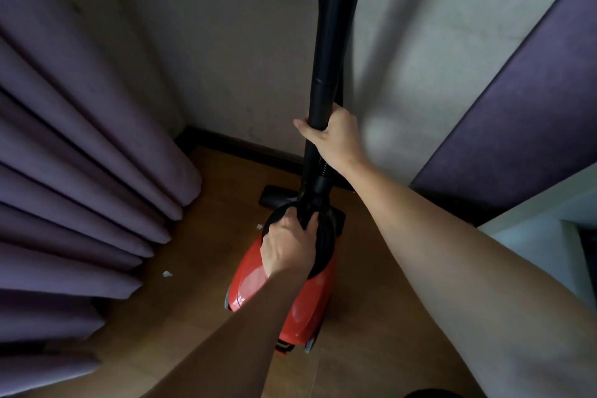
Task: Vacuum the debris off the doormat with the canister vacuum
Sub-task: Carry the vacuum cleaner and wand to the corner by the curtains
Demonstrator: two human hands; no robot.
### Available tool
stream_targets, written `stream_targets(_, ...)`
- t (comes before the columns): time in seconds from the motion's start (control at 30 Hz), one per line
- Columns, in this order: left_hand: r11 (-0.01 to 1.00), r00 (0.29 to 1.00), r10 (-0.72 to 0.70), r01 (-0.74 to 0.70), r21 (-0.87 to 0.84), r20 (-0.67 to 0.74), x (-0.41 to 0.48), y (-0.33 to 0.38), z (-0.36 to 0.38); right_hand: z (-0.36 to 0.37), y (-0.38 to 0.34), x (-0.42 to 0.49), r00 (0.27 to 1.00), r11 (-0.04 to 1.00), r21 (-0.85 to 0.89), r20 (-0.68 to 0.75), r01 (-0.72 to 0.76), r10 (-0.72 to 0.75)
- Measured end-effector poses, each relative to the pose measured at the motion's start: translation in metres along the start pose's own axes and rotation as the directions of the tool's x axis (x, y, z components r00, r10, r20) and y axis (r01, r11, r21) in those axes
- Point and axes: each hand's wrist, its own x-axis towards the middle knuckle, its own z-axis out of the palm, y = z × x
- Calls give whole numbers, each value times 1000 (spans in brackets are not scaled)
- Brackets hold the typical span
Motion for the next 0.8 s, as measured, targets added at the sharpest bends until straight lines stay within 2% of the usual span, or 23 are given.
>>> stream_targets(0.1,1000,1000,17,-17,9,-8,5,-1,0,2,3,4,999,998,57,29,-33,31)
stream_targets(0.27,999,999,33,-32,37,-29,6,1,1,19,9,0,990,929,342,20,-140,142)
stream_targets(0.33,999,999,33,-33,-13,-31,6,3,-1,22,11,0,984,901,401,18,-169,177)
stream_targets(0.47,965,988,120,-93,-245,96,12,-15,-7,22,12,-2,981,882,433,29,-185,191)
stream_targets(0.53,962,978,172,-141,-235,116,11,-25,-8,24,10,-2,980,882,432,27,-189,197)
stream_targets(0.67,949,977,210,-197,-248,27,12,-31,-2,27,7,2,974,882,420,21,-214,226)
stream_targets(0.8,939,976,211,-190,-286,44,15,-35,3,22,4,-5,970,899,366,53,-242,239)
